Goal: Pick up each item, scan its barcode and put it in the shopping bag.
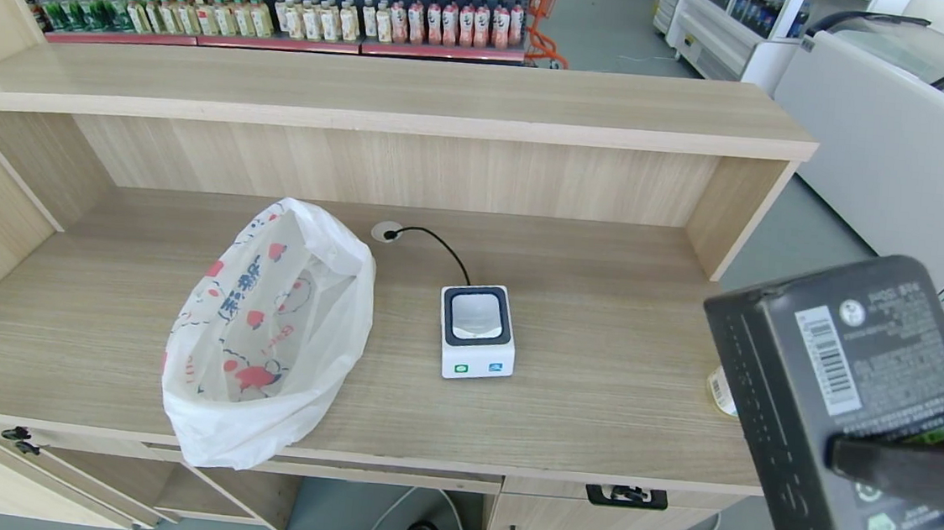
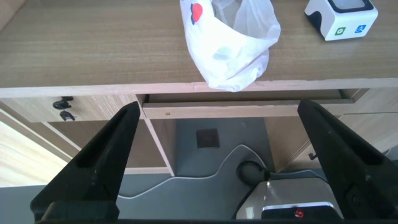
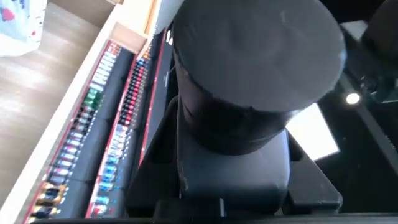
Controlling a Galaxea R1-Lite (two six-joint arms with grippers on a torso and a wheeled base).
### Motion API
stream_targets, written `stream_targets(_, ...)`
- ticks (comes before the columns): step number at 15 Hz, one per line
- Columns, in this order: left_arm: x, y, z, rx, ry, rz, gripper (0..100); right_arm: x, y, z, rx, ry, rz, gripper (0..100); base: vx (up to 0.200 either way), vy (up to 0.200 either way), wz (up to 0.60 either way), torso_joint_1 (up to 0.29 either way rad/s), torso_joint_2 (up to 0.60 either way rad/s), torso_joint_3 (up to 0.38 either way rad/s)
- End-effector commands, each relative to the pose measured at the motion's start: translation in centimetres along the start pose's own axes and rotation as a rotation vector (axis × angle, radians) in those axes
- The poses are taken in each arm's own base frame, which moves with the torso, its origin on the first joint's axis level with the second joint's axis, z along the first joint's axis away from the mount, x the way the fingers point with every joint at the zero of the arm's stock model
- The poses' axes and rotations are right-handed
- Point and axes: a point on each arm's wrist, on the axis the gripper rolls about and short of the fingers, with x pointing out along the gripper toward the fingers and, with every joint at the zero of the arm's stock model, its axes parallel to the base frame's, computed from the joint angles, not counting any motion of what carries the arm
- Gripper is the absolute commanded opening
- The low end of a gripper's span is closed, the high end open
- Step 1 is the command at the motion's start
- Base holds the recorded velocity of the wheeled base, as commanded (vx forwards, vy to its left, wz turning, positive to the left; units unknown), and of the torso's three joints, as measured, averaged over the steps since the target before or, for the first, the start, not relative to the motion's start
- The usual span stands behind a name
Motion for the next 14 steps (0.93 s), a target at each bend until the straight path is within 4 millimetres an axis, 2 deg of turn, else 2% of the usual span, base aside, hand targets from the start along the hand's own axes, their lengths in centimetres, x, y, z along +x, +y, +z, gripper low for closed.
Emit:
stream_targets(1,0.0,0.0,0.0,0.0,0.0,-0.001,100,0.0,-1.0,0.5,-0.028,-0.017,-0.045,0,0.0,0.0,0.0,0.0,0.0,0.0)
stream_targets(5,0.0,0.0,0.0,0.0,0.0,0.001,100,-1.2,-2.5,0.5,-0.094,-0.014,-0.044,0,0.0,0.0,0.0,0.0,0.0,0.0)
stream_targets(9,0.0,0.0,0.0,0.0,0.0,-0.001,100,-1.7,-2.8,1.3,-0.085,-0.056,-0.029,0,0.0,0.0,0.0,0.0,0.0,0.0)
stream_targets(14,0.0,0.0,0.0,0.0,0.0,0.001,100,-1.8,-3.1,1.1,-0.103,-0.05,-0.036,0,0.0,0.0,0.0,0.0,0.0,0.0)
